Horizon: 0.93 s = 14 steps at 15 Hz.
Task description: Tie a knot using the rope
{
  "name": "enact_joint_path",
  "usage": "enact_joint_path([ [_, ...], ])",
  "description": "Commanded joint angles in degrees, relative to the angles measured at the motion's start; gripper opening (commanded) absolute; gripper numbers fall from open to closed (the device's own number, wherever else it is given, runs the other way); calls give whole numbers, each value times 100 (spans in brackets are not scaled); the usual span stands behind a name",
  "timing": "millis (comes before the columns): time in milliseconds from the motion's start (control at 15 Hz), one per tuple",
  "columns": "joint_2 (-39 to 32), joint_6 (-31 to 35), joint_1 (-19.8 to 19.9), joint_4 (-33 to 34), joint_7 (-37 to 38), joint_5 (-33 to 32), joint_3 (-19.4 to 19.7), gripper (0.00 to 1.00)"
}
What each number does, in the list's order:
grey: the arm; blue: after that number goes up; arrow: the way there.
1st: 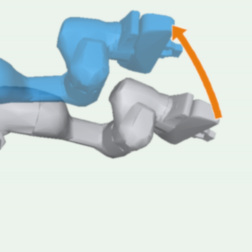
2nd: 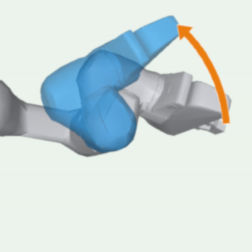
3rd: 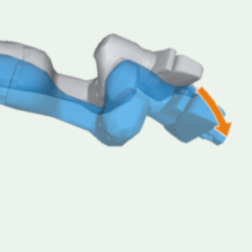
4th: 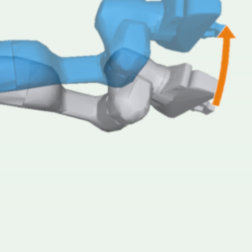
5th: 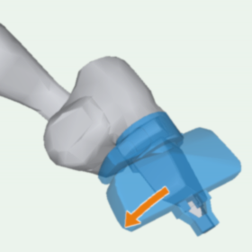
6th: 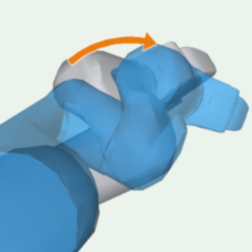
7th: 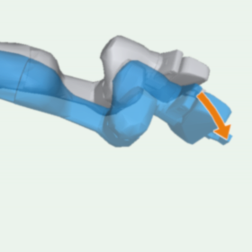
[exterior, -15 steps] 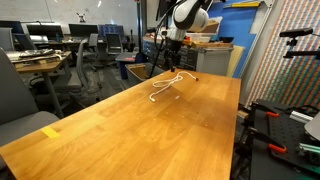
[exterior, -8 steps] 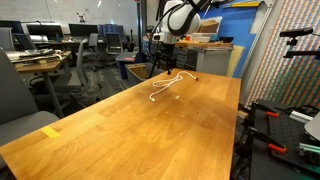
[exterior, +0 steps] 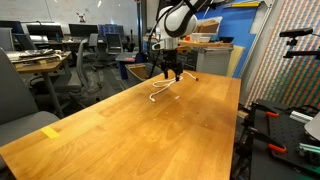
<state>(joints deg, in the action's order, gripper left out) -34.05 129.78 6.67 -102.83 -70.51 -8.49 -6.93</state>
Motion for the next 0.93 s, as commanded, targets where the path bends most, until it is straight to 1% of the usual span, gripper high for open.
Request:
enact_joint_path([
  [0, -243, 10, -125, 253, 397, 405, -21, 99],
  [200, -426, 372, -221, 221, 827, 590, -41, 100],
  [333, -526, 668, -247, 182, 1038, 654, -69, 99],
  [400, -582, 953, -248, 148, 1112, 660, -84, 94],
  [467, -633, 1249, -244, 119, 1137, 615, -95, 95],
  [533, -700, 1581, -232, 101, 1134, 550, -102, 91],
  [600, -772, 1878, -233, 108, 1129, 480, -88, 91],
  [733, -899, 2330, -232, 124, 1095, 350, -61, 86],
  [867, -1023, 2640, -257, 158, 1116, 190, -13, 63],
])
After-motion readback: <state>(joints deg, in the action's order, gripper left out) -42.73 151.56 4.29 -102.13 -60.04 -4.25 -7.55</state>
